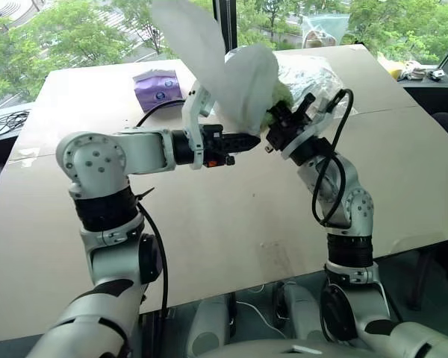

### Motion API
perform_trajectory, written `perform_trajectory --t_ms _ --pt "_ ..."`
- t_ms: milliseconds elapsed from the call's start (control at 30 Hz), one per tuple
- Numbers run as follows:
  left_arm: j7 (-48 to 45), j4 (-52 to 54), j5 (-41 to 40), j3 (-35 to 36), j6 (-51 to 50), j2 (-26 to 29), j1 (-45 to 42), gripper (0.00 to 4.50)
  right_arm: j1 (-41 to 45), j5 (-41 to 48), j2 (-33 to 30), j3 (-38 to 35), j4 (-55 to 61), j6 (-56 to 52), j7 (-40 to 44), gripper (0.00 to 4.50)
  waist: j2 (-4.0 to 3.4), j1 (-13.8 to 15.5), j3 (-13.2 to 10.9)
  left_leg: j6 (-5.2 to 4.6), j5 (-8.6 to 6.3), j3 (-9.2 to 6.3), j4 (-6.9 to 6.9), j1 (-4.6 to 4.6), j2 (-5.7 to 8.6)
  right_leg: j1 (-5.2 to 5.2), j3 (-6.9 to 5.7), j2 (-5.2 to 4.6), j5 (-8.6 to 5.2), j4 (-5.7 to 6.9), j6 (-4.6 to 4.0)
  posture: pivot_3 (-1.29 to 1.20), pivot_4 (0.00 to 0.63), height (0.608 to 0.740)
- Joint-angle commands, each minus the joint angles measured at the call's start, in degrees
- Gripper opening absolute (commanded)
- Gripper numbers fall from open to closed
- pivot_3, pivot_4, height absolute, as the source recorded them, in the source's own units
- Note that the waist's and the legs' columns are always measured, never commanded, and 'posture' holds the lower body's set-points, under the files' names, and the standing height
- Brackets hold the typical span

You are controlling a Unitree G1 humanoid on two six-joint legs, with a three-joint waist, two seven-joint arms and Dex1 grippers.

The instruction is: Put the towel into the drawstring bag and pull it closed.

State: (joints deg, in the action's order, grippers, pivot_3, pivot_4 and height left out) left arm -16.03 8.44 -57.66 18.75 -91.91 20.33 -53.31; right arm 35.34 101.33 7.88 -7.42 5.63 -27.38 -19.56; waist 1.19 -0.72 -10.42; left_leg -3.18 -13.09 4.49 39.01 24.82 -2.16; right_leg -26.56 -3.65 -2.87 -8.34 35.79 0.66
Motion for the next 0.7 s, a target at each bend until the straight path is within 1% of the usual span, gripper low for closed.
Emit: perform_trajectory --t_ms 33,133,267,400,467,533,600,633,700 --pt "1.03 0.17 0.25 2.34 1.64 -0.79 -2.14 0.11 2.26 -3.82 4.8 -1.75 0.86 5.8 -2.42 0.0 0.0 -0.11 0.0 0.0 0.0 -0.01 -0.01 -0.02 -0.03 -0.01 0.0 0.05 0.0 0.02 0.0 0.0 0.15 0.74" --pt "1.91 0.24 1.56 1.62 3.01 -1.21 -2.24 0.11 1.78 -10.15 3.55 -1.28 0.48 8.31 -3.89 0.0 -0.01 -0.3 0.0 0.01 0.0 -0.04 -0.05 -0.07 -0.09 -0.01 0.03 0.13 0.0 0.06 -0.01 0.0 0.15 0.74" --pt "2.89 -0.71 4.72 -0.26 6.19 -1.75 -3.03 0.11 2.02 -16.16 3.41 -0.27 0.26 9.33 -5.51 0.0 -0.01 -0.28 0.0 0.01 0.0 -0.08 -0.06 -0.06 -0.11 -0.02 0.08 0.16 0.0 0.09 -0.02 0.0 0.15 0.74" --pt "3.34 -1.5 5.4 -0.55 7.07 -3.38 -3.87 0.11 2.44 -19.1 3.52 0.56 0.31 8.69 -6.03 0.0 -0.01 -0.11 0.0 0.01 0.0 -0.01 -0.06 -0.05 -0.08 -0.02 0.07 0.11 0.0 0.05 -0.01 0.0 0.15 0.74" --pt "5.02 -5.15 9.22 -1.72 10.17 -3.42 -5.01 0.11 2.31 -23.27 0.45 2.85 0.69 5.71 -5.74 0.0 -0.01 -0.09 0.0 0.01 0.0 0.02 -0.06 -0.03 -0.05 -0.02 0.07 0.08 0.0 0.02 0.0 0.0 0.15 0.74" --pt "5.33 -7.83 12.54 -3.15 13.8 -2.74 -6.08 0.11 1.66 -25.68 -1.34 3.4 1.64 3.77 -5.51 0.0 -0.01 -0.12 0.0 0.0 0.0 0.07 -0.06 -0.06 -0.04 -0.02 0.08 0.09 0.0 0.02 -0.01 0.0 0.15 0.74" --pt "3.73 -9.08 16.26 -6.54 18.27 -0.9 -6.69 0.11 0.8 -27.77 -3.4 3.46 2.78 1.6 -5.09 0.0 -0.01 -0.1 0.0 0.01 0.0 0.04 -0.06 -0.06 -0.05 -0.02 0.04 0.09 0.0 0.05 -0.01 0.0 0.15 0.74" --pt "2.2 -9.21 18.74 -9.65 20.81 0.69 -6.49 0.11 0.52 -28.77 -4.64 3.69 3.2 0.2 -4.34 0.0 -0.01 -0.12 0.0 0.0 0.0 0.03 -0.06 -0.06 -0.05 -0.02 0.03 0.1 0.0 0.05 -0.02 0.0 0.15 0.74" --pt "-1.48 -8.56 24.38 -17.3 26.45 4.5 -5.69 0.11 -0.23 -33.43 -9.82 6.93 4.79 -4.32 -0.7 0.0 -0.01 -0.11 -0.01 0.01 0.0 0.04 -0.07 -0.05 -0.06 -0.04 0.02 0.1 0.0 0.04 -0.03 0.0 0.15 0.74"
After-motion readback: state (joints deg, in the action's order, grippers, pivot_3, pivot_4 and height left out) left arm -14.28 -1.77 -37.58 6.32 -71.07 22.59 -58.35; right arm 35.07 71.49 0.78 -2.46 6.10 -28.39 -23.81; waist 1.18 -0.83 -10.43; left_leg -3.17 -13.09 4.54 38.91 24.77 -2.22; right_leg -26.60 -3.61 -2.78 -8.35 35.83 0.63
